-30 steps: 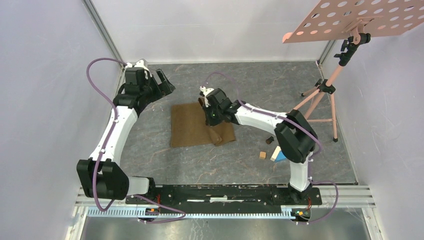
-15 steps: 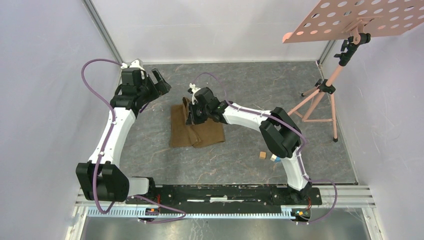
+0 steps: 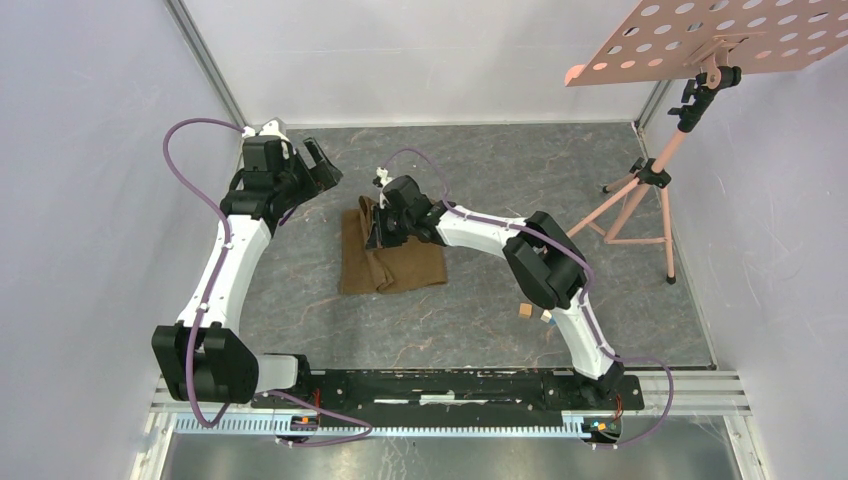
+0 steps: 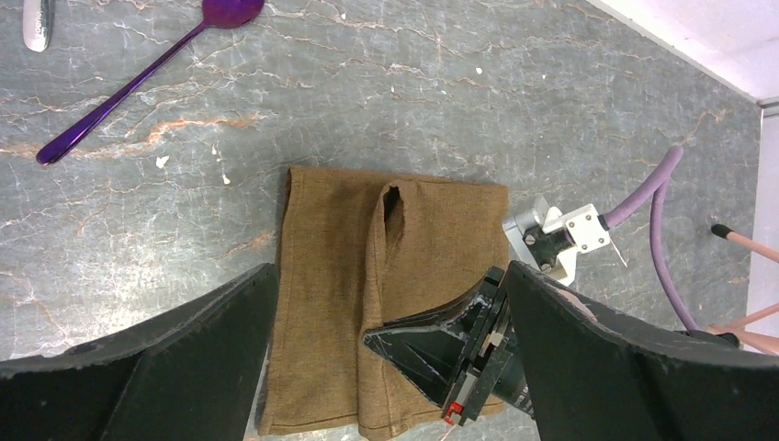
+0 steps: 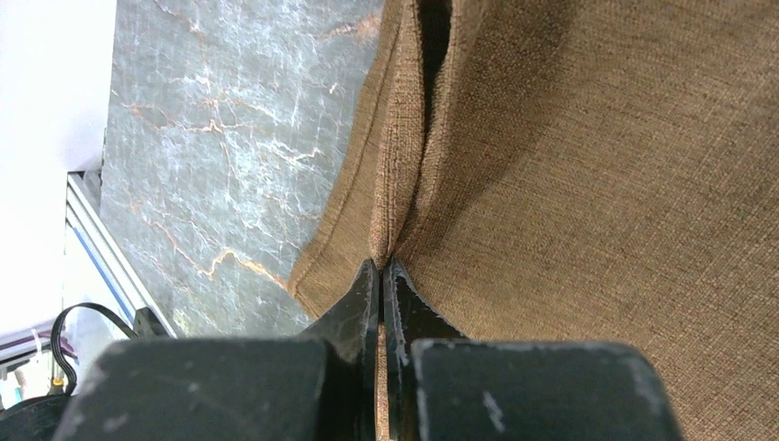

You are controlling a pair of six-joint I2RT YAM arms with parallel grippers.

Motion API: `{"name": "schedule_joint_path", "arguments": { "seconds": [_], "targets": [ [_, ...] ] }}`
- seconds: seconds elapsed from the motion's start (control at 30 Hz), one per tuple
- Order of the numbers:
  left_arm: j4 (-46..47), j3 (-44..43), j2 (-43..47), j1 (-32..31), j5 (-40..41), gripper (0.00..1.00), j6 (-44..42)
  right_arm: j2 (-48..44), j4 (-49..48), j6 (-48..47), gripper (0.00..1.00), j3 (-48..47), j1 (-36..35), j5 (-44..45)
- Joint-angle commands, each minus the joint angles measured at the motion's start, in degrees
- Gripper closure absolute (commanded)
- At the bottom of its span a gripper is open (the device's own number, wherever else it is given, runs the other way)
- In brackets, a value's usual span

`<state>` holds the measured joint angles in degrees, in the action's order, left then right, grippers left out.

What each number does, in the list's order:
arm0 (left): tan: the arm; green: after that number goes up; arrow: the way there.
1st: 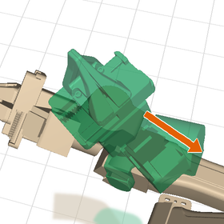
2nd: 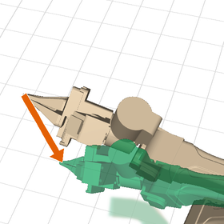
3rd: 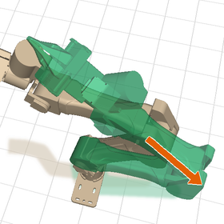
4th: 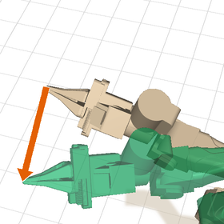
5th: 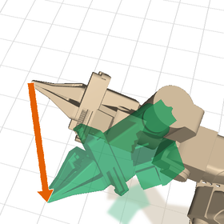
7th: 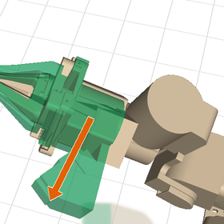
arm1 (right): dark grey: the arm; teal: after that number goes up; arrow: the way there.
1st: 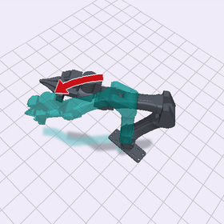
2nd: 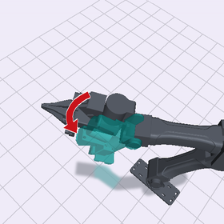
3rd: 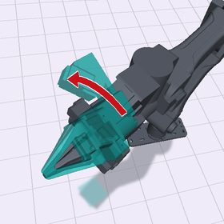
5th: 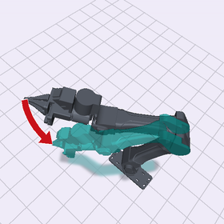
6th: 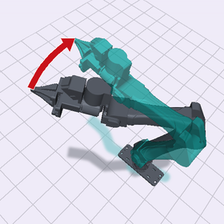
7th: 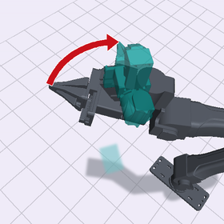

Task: Fold the napkin into a case and place the utensils inside
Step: Fold the rectangle-folded napkin at the center of the board.

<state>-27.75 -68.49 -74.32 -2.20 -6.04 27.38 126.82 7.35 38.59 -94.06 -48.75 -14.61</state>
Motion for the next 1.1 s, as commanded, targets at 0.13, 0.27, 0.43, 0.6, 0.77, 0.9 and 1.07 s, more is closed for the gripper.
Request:
{"name": "schedule_joint_path", "arguments": {
  "seconds": [0.13, 0.27, 0.43, 0.6, 0.77, 0.9, 1.07],
  "targets": [
    [1.25, 0.13, 1.33, 0.44, -0.72, 0.00, 0.18, 2.12, -2.79, 2.04, 1.00, -4.24, -0.40, -0.70],
    [1.30, 0.20, 1.29, 0.58, -0.97, 0.00, 0.31, 3.10, -2.53, 2.00, 1.00, -4.98, -0.38, -0.84],
    [1.31, 0.20, 1.20, 0.70, -1.18, 0.00, 0.35, 3.85, -2.97, 2.35, 1.00, -5.12, -0.37, -1.30],
    [1.47, 0.20, 0.96, 0.79, -1.59, 0.00, 0.47, 4.38, -3.07, 2.35, 1.00, -5.53, -0.40, -1.36],
    [1.48, 0.28, 1.04, 0.88, -1.68, 0.00, 0.43, 5.10, -3.09, 2.44, 1.00, -6.02, -0.36, -1.74],
    [1.59, 0.27, 1.01, 0.97, -1.86, 0.00, 0.45, 5.43, -3.22, 2.44, 1.00, -6.37, -0.38, -1.95],
    [1.57, 0.26, 1.04, 1.00, -1.95, 0.00, 0.49, 5.97, -2.96, 2.29, 1.00, -7.02, -0.32, -2.05]
  ]
}}
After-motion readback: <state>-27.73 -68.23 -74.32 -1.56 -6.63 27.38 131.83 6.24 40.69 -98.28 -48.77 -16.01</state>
